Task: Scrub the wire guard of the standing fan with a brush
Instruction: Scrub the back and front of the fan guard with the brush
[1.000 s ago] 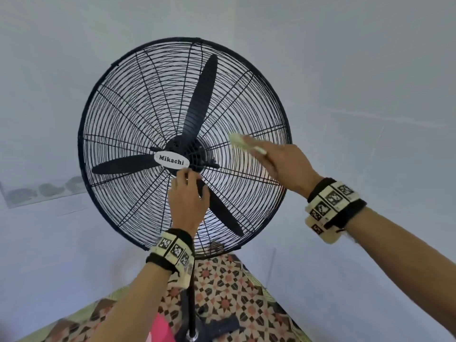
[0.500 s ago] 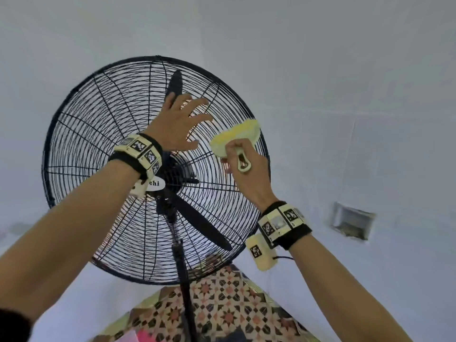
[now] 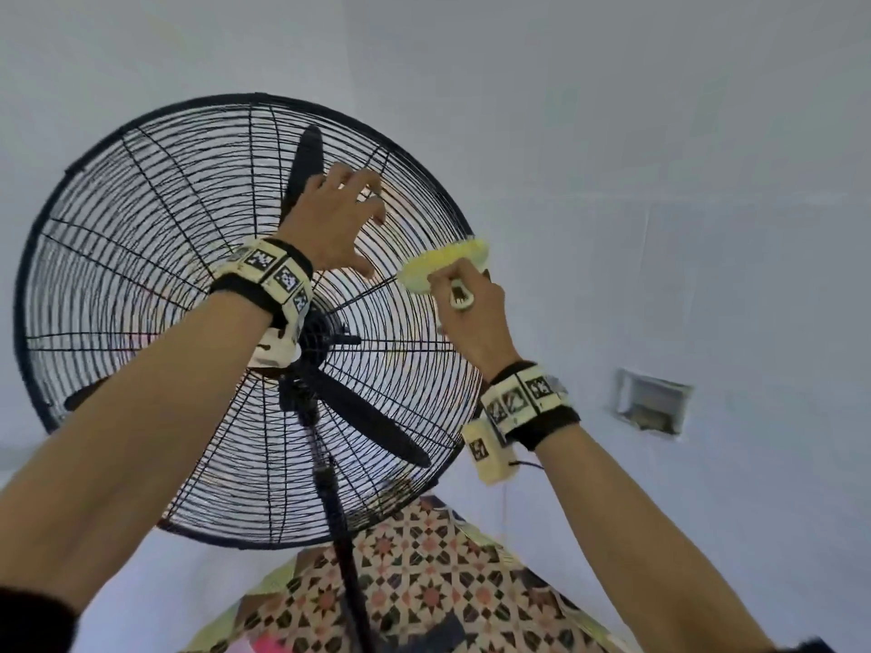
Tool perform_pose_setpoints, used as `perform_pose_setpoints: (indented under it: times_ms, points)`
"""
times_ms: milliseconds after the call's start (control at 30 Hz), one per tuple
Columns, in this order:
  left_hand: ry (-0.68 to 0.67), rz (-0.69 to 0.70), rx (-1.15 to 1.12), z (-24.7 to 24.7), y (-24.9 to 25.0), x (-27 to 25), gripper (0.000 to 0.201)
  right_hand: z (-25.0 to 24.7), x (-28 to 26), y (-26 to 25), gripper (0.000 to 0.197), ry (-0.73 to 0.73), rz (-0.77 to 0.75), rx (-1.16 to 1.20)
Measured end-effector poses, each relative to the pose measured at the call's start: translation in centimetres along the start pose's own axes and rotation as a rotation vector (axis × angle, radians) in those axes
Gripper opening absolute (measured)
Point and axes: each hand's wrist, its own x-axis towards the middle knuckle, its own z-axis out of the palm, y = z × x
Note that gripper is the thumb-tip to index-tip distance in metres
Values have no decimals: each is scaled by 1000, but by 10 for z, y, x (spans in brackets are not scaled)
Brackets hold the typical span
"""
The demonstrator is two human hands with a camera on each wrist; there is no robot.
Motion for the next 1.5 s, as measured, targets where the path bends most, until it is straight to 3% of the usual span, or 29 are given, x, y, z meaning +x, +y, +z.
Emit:
perform_pose_setpoints:
  times_ms: [167,367,467,567,700,800,867,1000,1033,1133,1200,1267,1367,1400,1500]
  points:
    - [-6,-26,5,-4,3,-1,76,-9,-58,11,20,-112,127,-177]
    - [12,-30,-5,-5,3,-2,77,-13,3,-10,15,-32,-74,-71]
    - [21,-35,-9,-3,2,-4,76,-6,-20,9,19,-12,92,-56]
    - [9,-54,-11,-4,8,-4,74,-9,-47,17,24,-109,240,-202]
    - [1,-58,-32,-7,12,-2,76,-23,0,-3,25,29,121,21]
    - [-10,-69,-31,-10,7,-7,77,-26,26,-7,28,49,129,91]
    - [-9,-71,-29,-11,6,-9,77,-25,15,2,33,54,167,31]
    - [-17,-79,-12,-13,12,-10,77,-31,-9,16,36,-58,294,-330]
    - [-19,-79,-18,-14,14,-9,76,-33,-4,15,35,-51,281,-304]
    - [-29,-84,-21,-15,13,-7,76,-38,25,3,32,67,174,113]
    - [-26,-85,-18,-14,10,-7,76,-36,35,-3,34,96,198,231]
    - [-20,-79,-14,-12,8,-7,76,-35,30,4,35,98,288,127]
    - [-2,-74,-5,-11,9,-9,76,-39,12,27,39,-123,408,-377]
    - [0,-72,-2,-10,10,-9,77,-40,11,31,41,-131,414,-417]
    - [9,-72,-5,-9,10,-7,77,-46,23,21,39,51,241,-91]
